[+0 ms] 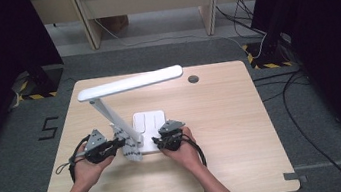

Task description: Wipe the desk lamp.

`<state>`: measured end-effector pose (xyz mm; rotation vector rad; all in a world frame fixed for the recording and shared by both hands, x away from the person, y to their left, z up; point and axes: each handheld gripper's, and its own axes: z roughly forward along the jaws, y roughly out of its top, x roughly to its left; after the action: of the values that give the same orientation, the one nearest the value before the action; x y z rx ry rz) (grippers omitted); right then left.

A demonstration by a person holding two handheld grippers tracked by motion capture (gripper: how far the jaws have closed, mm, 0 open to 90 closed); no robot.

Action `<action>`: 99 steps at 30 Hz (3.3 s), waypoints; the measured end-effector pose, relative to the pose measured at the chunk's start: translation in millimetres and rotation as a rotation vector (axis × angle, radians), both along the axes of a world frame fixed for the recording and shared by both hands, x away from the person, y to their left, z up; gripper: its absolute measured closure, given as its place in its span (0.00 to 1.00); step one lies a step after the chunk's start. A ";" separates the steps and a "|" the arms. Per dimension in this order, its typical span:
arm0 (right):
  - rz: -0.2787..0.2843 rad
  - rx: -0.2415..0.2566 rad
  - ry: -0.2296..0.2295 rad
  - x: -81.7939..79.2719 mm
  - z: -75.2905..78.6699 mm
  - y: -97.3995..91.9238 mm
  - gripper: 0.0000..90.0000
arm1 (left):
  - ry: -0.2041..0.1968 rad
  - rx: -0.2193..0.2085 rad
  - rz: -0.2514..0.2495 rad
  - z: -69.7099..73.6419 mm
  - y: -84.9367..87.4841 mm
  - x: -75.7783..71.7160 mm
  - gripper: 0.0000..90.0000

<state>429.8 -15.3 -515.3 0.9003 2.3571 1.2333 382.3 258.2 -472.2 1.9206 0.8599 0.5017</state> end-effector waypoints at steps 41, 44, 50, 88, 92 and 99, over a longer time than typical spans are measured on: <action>0.125 0.040 0.008 -24.7 50.8 10.4 0.48 | -0.007 -0.004 0.035 6.3 16.3 -11.6 0.93; 0.137 0.035 0.003 -27.9 53.7 11.9 0.48 | -0.005 0.000 0.034 6.6 16.5 -10.7 0.93; 0.156 0.039 0.000 -33.9 56.4 14.8 0.48 | -0.006 0.002 0.035 6.9 15.8 -10.2 0.93; 0.259 0.058 0.025 -47.1 50.0 38.2 0.39 | -0.012 -0.002 -0.038 14.0 -2.3 -23.7 0.93; 0.269 0.045 0.026 -47.3 47.8 42.2 0.39 | -0.007 -0.022 -0.061 15.9 -5.7 -28.7 0.93; 0.272 0.038 0.032 -45.4 42.3 41.3 0.39 | -0.003 -0.050 -0.105 21.7 -11.6 -35.8 0.93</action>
<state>384.4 26.1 -473.0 0.6289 2.5539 1.3772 346.4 246.6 -450.5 1.9078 0.7583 0.4160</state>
